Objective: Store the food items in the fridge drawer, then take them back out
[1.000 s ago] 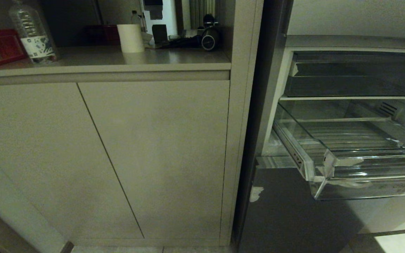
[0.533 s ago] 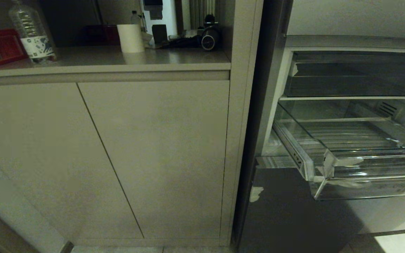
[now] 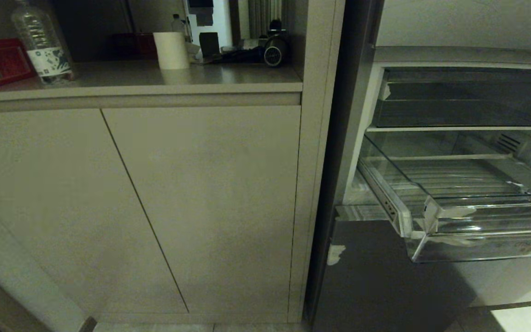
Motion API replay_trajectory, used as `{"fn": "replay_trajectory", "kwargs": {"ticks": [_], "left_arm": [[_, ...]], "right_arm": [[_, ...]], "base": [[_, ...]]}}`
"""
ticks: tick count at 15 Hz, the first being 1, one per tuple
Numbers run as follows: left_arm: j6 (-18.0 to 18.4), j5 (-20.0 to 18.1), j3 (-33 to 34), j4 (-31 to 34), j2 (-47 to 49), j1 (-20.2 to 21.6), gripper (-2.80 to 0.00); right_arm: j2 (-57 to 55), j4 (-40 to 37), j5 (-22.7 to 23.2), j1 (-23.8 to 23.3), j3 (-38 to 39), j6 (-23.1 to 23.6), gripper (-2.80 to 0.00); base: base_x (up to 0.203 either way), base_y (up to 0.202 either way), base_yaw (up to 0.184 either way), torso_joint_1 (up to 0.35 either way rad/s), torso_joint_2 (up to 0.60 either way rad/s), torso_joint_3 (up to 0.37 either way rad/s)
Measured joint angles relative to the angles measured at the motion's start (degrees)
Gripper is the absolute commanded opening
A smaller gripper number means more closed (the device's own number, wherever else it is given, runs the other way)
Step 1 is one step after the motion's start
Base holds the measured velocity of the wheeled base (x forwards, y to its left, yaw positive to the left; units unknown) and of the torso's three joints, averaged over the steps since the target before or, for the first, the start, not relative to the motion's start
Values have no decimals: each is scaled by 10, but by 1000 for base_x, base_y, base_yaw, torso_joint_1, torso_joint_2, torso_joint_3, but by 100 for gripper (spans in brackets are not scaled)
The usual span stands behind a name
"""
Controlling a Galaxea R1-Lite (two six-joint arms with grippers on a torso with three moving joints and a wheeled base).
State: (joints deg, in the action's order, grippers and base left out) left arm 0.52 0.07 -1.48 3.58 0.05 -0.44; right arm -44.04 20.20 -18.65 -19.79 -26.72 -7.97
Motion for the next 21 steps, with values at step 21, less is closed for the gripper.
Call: {"fn": "replay_trajectory", "kwargs": {"ticks": [21], "left_arm": [[0,0,0,0,0,0,-280]], "right_arm": [[-8,-28,341,-634,31,-53,-280]], "base": [[0,0,0,0,0,0]]}}
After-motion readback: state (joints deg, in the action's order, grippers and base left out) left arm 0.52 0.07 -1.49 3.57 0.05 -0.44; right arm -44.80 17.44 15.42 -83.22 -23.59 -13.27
